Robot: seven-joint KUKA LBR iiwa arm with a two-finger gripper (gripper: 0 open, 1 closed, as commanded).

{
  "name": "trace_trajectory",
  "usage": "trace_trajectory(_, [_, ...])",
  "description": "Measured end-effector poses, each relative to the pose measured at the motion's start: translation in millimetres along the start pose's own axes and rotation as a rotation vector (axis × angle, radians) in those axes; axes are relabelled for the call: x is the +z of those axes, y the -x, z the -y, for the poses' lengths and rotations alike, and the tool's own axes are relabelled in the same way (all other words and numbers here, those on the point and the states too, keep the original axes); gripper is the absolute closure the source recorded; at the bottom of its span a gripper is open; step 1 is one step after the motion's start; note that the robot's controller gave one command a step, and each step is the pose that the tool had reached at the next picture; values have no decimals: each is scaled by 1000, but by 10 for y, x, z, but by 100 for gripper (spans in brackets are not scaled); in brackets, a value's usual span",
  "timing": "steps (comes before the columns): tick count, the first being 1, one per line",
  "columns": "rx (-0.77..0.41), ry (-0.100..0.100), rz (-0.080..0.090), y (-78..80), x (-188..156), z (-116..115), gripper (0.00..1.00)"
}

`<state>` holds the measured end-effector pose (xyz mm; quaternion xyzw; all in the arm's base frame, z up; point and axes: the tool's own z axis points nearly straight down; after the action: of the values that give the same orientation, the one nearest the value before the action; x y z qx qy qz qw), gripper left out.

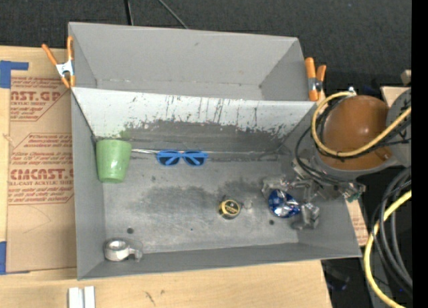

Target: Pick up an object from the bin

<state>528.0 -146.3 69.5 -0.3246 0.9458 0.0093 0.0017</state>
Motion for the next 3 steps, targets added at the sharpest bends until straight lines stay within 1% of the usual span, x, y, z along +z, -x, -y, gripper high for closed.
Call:
trace_trajectory(1, [-3, -3, 1, 10, -11, 6, 100])
trace_trajectory(2, [22, -23, -2, 28, -1275, -142, 100])
trace_trajectory(3, [22, -21, -4, 46, -1654, -107, 100])
